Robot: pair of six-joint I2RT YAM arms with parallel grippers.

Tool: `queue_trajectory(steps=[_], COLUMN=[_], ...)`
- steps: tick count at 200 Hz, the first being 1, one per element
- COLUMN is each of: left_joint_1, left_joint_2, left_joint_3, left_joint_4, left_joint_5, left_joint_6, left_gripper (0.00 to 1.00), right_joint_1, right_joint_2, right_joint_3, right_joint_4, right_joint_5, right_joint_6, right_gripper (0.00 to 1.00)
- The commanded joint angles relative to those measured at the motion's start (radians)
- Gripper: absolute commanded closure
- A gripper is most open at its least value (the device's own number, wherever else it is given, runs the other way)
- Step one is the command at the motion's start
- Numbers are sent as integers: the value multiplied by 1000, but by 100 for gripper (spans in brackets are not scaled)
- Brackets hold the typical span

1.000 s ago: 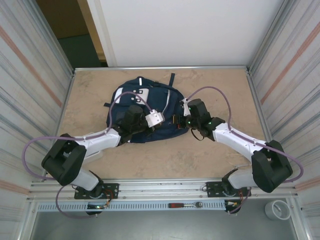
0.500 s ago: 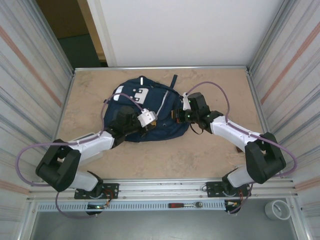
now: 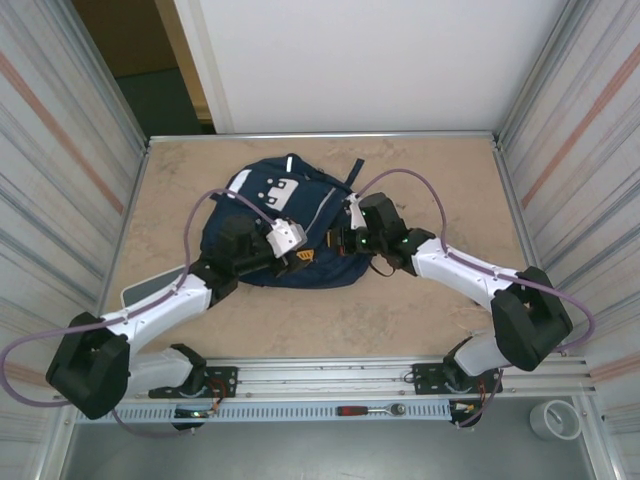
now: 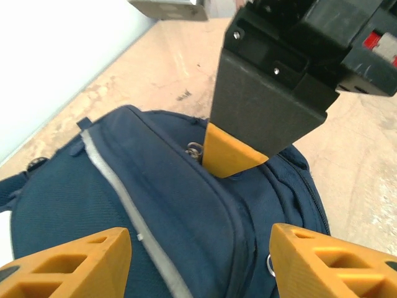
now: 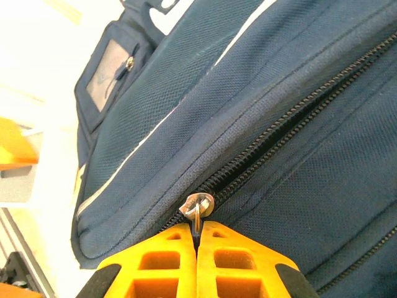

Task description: Pack books, pencil case, and school supplies into a backpack

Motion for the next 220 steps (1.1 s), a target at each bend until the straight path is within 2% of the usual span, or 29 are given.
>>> queue_trajectory(steps=[1,29,50,69,101,126,154,181,200,220], left_joint_1=[-10,-13,-12,-12,-9,0,31,84,117,122], left_joint_2=[37,74,93,103,102,77,31,-11,-5,36], left_joint_3=[40,46,47,42,43,24,-22,-80,-95,-65], left_joint_4=[-41,-30,-29,-20,-26,-4,51,137,160,108], left_joint_5=[21,26,19,-1,-11,-6,14,29,-3,-62], left_joint_6=[24,26,26,27,26,13,-16,-67,-89,-94], left_gripper=[39,41,48,58,86,96,100,100,100,100], right_joint_1=[26,47,49,48,44,29,-40,-117,-109,-68], right_joint_2=[-42,-39,-33,-36,-36,-21,-21,-7,19,45], right_joint_3=[43,43,40,24,17,3,-24,-25,-13,10], right_joint_4=[52,51,47,46,-5,-59,-75,-56,-16,-11], right_joint_5=[-17,-15,-11,4,84,190,231,192,136,135], right_joint_6=[18,22,22,16,-33,-87,-94,-71,-55,-58], right_gripper=[100,100,100,100,100,100,100,100,100,100])
